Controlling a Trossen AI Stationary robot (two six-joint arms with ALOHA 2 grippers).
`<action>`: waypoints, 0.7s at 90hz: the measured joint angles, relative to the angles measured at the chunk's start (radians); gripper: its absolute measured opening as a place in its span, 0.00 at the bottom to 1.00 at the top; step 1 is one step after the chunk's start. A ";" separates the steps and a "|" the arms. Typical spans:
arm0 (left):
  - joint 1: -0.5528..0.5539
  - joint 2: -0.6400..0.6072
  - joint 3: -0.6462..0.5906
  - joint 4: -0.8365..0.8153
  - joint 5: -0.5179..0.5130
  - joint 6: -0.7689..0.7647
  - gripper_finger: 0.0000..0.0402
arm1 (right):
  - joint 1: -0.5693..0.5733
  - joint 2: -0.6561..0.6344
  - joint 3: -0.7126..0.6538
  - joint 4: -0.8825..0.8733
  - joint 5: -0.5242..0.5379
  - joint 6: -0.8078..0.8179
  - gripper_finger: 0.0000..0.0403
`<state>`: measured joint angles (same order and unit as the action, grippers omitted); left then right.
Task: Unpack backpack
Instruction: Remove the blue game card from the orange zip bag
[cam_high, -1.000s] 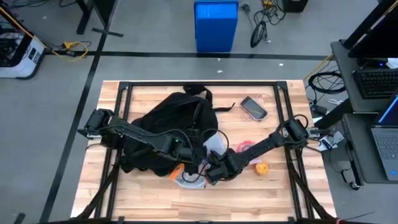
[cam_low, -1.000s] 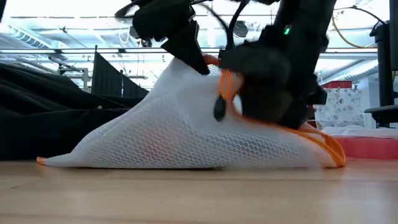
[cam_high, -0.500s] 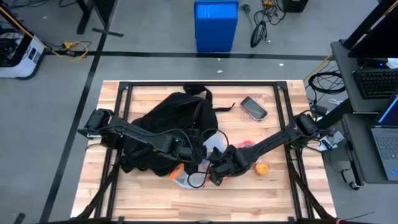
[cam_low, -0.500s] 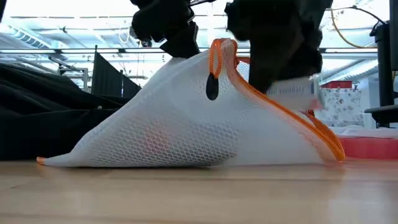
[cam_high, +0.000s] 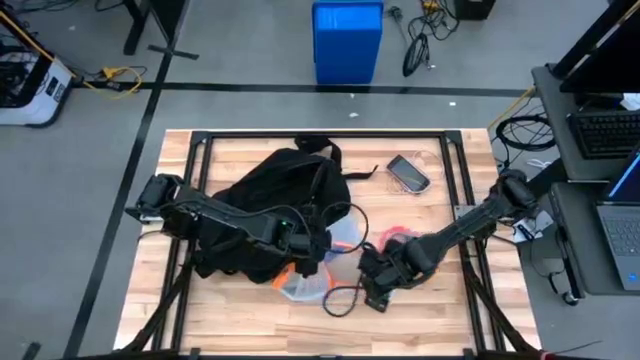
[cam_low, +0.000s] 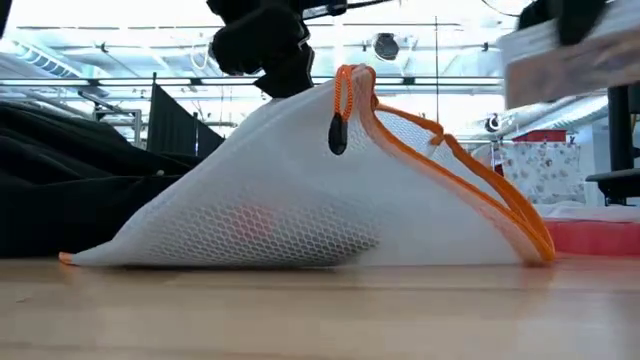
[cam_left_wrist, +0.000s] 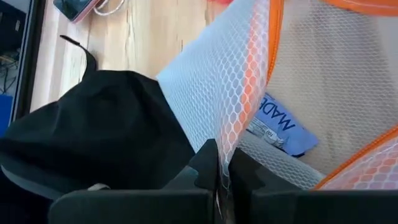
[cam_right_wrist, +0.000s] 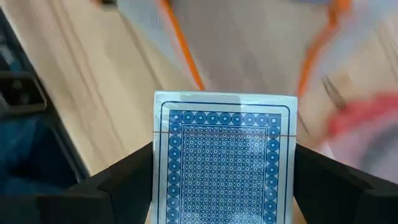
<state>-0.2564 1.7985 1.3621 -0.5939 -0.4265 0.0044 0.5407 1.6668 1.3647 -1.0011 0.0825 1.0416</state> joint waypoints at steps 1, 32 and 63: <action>0.000 0.000 0.000 0.000 0.000 0.000 0.00 | 0.004 -0.004 0.000 -0.009 0.000 0.007 0.75; -0.001 0.000 0.000 0.001 0.000 -0.023 0.00 | 0.081 -0.036 0.000 -0.325 0.086 0.205 0.75; 0.000 0.000 0.000 0.002 0.000 -0.024 0.00 | 0.076 -0.035 0.000 -0.387 0.276 0.310 0.75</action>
<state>-0.2565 1.7985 1.3621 -0.5922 -0.4262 -0.0193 0.6163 1.6321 1.3649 -1.3878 0.3584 1.3514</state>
